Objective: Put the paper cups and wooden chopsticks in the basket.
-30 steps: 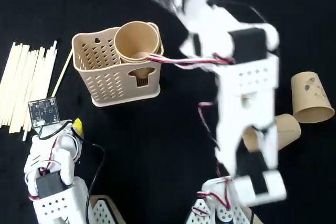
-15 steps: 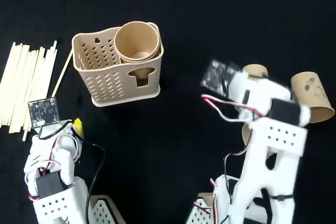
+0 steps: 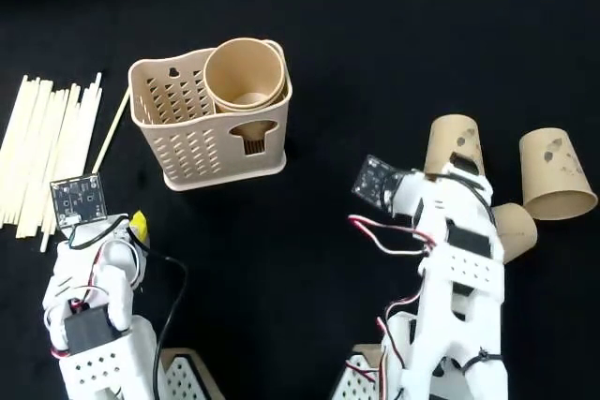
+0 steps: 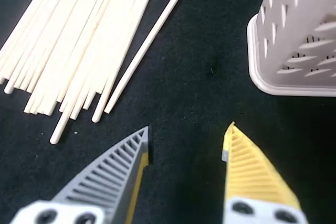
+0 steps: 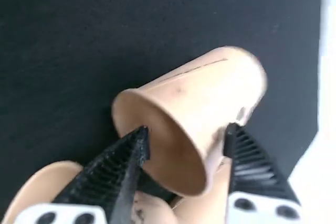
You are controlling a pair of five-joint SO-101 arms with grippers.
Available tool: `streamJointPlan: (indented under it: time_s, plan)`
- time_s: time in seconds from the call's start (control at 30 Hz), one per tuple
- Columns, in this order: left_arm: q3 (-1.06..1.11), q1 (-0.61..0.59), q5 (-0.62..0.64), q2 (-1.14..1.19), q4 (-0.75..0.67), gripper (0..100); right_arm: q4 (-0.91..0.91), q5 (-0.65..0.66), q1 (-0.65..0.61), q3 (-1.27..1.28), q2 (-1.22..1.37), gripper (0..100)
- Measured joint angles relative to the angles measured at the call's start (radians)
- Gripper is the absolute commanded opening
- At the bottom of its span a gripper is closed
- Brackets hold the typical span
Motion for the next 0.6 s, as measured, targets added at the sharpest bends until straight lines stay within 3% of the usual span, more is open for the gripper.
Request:
streamJointPlan:
  time_s: [0.07, 0.37, 0.6]
  plan:
    - [0.000, 0.000, 0.000, 0.000, 0.000, 23, -0.060, 0.000, 0.000, 0.021, -0.002, 0.7]
    - [0.009, 0.000, 0.000, 0.000, -0.015, 23, -0.216, -0.006, 0.003, 0.054, -0.012, 1.1]
    - [0.009, 0.000, 0.000, 0.000, -0.015, 23, -0.218, -0.152, 0.003, 0.035, -0.012, 1.1]
